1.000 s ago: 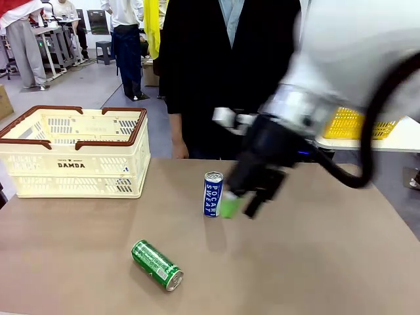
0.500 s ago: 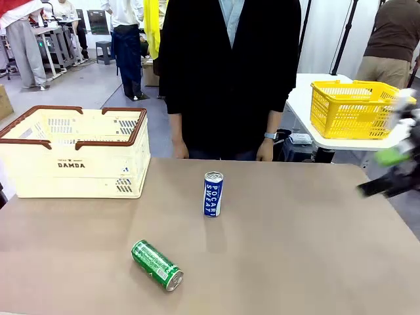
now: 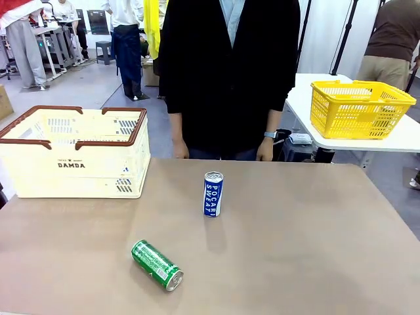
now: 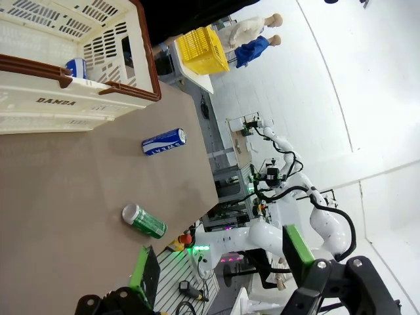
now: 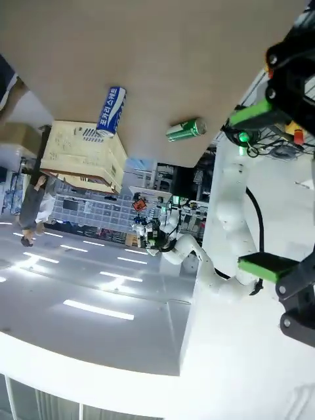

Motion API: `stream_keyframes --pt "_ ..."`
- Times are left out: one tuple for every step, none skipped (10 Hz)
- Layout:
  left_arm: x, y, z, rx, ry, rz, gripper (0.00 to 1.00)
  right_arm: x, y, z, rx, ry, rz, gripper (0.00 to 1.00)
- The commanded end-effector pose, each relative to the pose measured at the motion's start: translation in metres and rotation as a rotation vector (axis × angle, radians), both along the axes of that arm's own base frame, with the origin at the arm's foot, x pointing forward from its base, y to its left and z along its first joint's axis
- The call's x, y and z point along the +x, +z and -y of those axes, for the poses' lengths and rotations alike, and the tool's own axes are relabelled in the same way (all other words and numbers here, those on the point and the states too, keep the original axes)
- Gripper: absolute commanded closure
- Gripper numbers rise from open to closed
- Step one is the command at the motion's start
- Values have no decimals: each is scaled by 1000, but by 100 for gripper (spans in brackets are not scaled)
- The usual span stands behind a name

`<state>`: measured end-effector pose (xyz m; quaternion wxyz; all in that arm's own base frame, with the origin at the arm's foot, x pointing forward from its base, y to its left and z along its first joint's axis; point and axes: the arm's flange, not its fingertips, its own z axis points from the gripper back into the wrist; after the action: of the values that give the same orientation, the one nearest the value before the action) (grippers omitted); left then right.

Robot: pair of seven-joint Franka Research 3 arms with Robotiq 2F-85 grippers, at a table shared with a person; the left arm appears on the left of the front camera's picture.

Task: Place the drinks into the Shopping basket.
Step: Pick up one drink and place it into the Shopping basket.

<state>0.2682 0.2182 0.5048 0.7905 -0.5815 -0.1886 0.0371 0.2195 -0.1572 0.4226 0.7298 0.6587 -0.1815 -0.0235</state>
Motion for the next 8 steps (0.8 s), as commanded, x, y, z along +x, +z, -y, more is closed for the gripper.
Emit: stream_keyframes --pt "-2 1 1 -1 -3 -3 0 4 30 -19 23 43 -3 0" --pt "-2 1 1 -1 -3 -3 0 4 30 -19 23 43 -3 0" --pt "-2 1 1 -1 -3 -3 0 4 30 -19 23 43 -3 0" --pt "-2 1 1 -1 -3 -3 0 4 30 -19 23 43 -3 0" --pt "-2 1 1 -1 -3 -3 0 4 30 -19 23 43 -3 0" --pt "-2 1 1 -1 -3 -3 0 4 30 -19 23 43 -3 0" --pt "-2 1 1 -1 -3 -3 0 4 30 -19 23 43 -3 0" --pt "0 0 0 0 0 0 0 4 30 -19 23 43 -3 0"
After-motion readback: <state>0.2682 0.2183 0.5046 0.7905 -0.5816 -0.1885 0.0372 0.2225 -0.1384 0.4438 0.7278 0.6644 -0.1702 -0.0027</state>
